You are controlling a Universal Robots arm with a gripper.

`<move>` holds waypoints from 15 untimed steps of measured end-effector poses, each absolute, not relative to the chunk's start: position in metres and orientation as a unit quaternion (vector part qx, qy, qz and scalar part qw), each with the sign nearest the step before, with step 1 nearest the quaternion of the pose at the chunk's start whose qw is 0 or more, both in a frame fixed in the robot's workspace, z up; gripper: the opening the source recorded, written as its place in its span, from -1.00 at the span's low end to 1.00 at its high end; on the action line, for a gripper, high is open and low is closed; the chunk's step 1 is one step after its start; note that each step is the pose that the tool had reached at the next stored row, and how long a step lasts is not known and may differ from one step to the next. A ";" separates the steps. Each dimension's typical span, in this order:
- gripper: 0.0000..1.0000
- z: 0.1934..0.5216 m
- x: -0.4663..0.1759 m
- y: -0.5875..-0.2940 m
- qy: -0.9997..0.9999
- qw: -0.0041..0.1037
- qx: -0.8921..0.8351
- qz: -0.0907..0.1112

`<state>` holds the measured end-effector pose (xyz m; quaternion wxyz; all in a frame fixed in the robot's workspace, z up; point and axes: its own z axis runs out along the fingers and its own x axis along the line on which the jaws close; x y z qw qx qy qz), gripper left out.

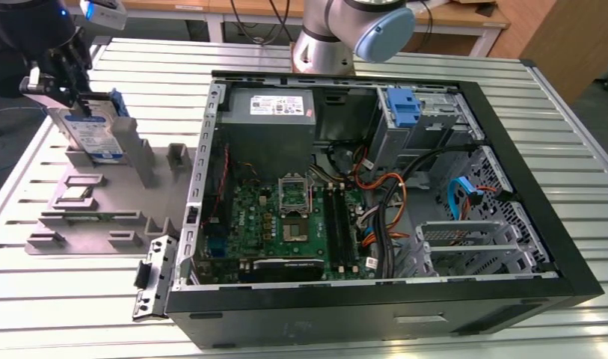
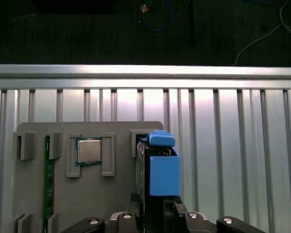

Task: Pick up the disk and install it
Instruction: 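Pick up the disk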

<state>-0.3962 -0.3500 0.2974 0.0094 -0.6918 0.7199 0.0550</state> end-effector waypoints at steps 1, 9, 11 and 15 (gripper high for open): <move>-0.29 0.297 -0.396 -0.350 0.720 0.009 -0.691 0.055; -0.29 0.299 -0.396 -0.350 0.720 0.010 -0.691 0.055; -0.29 0.300 -0.396 -0.350 0.720 0.010 -0.691 0.055; -0.29 0.300 -0.396 -0.350 0.721 0.006 -0.691 0.051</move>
